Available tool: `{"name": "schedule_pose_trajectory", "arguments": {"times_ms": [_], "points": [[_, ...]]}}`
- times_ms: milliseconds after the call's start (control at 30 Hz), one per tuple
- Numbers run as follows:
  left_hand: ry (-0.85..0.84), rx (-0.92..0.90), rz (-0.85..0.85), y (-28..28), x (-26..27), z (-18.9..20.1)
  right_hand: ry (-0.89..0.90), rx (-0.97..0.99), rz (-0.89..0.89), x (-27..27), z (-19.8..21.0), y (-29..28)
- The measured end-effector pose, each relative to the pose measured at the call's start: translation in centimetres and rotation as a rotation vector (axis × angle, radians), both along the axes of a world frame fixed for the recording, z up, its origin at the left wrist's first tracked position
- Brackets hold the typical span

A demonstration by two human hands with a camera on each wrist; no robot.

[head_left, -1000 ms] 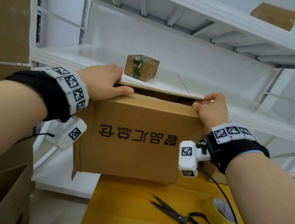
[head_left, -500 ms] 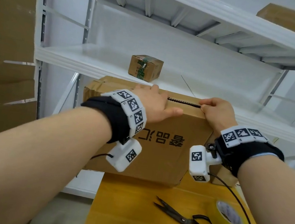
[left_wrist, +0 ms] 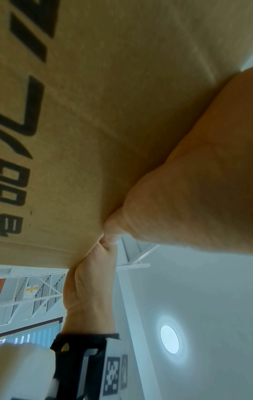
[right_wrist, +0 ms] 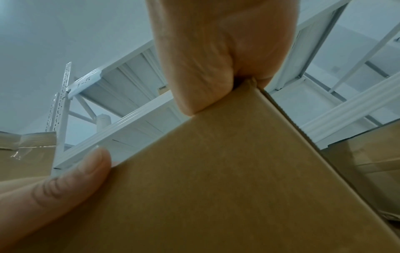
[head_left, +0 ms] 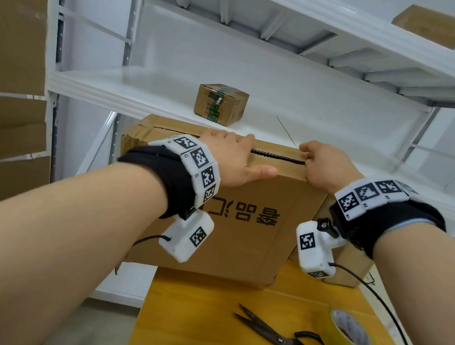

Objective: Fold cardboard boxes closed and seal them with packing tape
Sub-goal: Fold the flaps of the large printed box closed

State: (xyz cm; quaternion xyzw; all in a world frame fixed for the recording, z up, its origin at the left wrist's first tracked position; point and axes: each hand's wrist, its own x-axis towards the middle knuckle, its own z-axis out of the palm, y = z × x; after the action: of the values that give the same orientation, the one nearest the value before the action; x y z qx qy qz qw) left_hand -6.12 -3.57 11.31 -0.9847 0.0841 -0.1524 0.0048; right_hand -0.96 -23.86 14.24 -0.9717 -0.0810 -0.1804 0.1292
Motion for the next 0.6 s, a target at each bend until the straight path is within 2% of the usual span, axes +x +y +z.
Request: {"name": "schedule_pose_trajectory", "arguments": {"times_ms": [233,400,533,600], "points": [[0.033,-0.022,-0.015,0.2,0.5,0.0,-0.075,0.105,-0.034,0.0,-1.0,0.1],[0.059,-0.026,0.027,-0.9,-0.1,0.9,-0.096,0.137,0.005,-0.2,-0.7,0.0],[0.06,-0.072,-0.064,-1.1,0.9,1.0,-0.107,0.153,-0.001,0.3,-0.8,0.0],[0.112,-0.05,-0.107,-0.9,1.5,1.1,-0.141,0.247,-0.002,0.7,-1.3,-0.4]]}}
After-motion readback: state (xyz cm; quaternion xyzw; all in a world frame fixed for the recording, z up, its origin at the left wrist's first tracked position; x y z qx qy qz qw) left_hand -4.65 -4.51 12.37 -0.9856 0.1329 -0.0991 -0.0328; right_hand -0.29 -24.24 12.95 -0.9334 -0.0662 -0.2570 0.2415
